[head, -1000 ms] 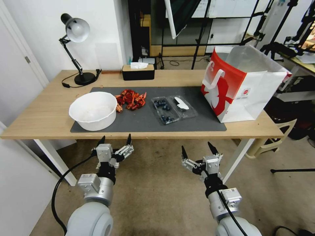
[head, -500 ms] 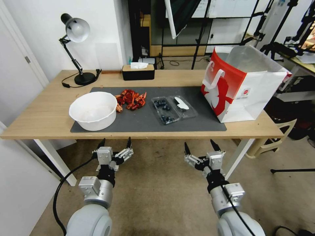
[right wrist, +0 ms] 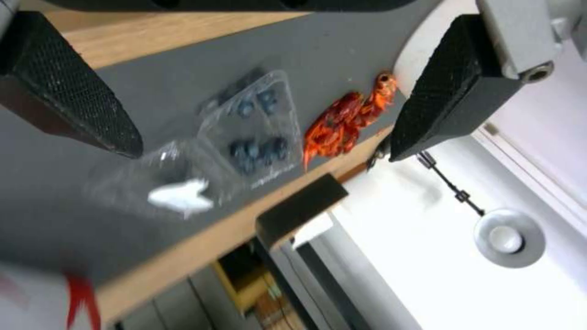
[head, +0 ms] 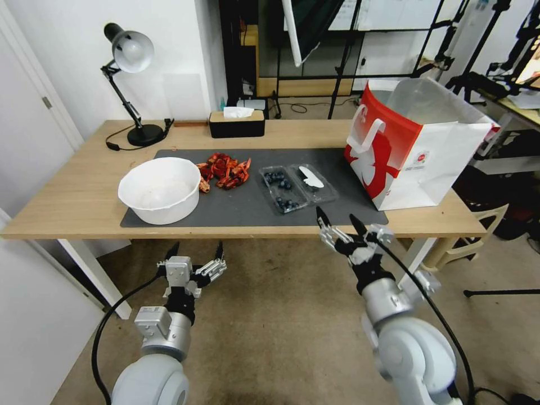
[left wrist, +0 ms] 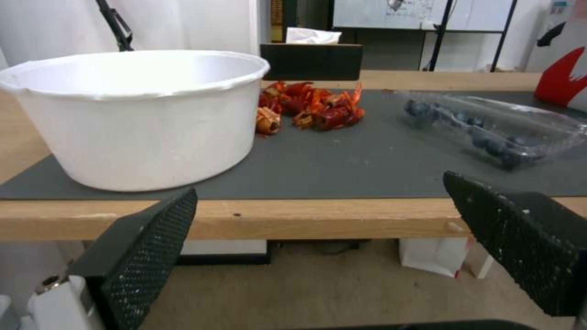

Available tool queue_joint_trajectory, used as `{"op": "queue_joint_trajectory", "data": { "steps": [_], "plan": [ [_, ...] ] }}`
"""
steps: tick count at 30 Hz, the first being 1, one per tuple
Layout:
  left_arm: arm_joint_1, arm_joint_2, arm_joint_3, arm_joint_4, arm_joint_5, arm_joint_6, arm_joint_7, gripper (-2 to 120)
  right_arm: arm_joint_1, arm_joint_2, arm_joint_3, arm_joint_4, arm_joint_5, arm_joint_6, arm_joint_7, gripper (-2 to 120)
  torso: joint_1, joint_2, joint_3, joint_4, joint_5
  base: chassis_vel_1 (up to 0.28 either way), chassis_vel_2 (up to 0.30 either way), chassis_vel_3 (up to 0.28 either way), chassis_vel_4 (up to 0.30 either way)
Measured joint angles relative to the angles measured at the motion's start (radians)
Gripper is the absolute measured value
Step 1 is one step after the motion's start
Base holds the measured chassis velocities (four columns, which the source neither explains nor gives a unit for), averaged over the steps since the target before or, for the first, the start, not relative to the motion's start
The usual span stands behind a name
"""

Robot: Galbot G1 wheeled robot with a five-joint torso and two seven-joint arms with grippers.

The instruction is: Close the takeout container lid, then place the container into the takeout bag.

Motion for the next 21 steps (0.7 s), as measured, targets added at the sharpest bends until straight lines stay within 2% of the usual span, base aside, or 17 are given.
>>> {"op": "queue_joint_trajectory", "data": {
  "steps": [2,4,7,12,15,21],
  "plan": [
    [0.002,-0.002,-0.006,0.003,0.002,-0.003,0.001,100,0.061,-0.018,-0.008,-0.042,0.126,-0.034,0.062,100,0.0,0.0,0.0,-0.0002,0.0,0.0,0.0,0.0,0.0],
    [0.002,-0.003,-0.008,0.003,0.003,-0.004,0.001,100,0.081,-0.022,-0.011,-0.056,0.158,-0.042,0.079,100,0.0,0.0,0.0,-0.0001,0.0,0.0,0.0,0.0,0.0],
    [0.007,-0.011,-0.015,0.009,0.01,-0.011,0.001,100,0.172,-0.04,-0.027,-0.119,0.297,-0.074,0.161,100,0.0,0.0,0.0,-0.0001,-0.0001,0.0,0.0,0.0,0.0],
    [0.01,-0.017,-0.02,0.013,0.015,-0.015,0.0,100,0.249,-0.046,-0.038,-0.169,0.384,-0.106,0.245,100,0.0,0.0,0.0,0.0,0.0,0.0,0.0,0.0,0.0],
    [0.011,-0.023,-0.026,0.02,0.018,-0.02,-0.003,100,0.309,-0.045,-0.043,-0.208,0.462,-0.13,0.338,100,0.0,0.0,0.0,0.0,-0.0001,0.0,0.0,0.0,0.0],
    [0.013,-0.031,-0.032,0.025,0.021,-0.023,-0.005,100,0.361,-0.037,-0.048,-0.258,0.531,-0.147,0.407,100,0.0,0.0,0.0,-0.0001,0.0,0.0,0.0,0.0,0.0]
  ]
}}
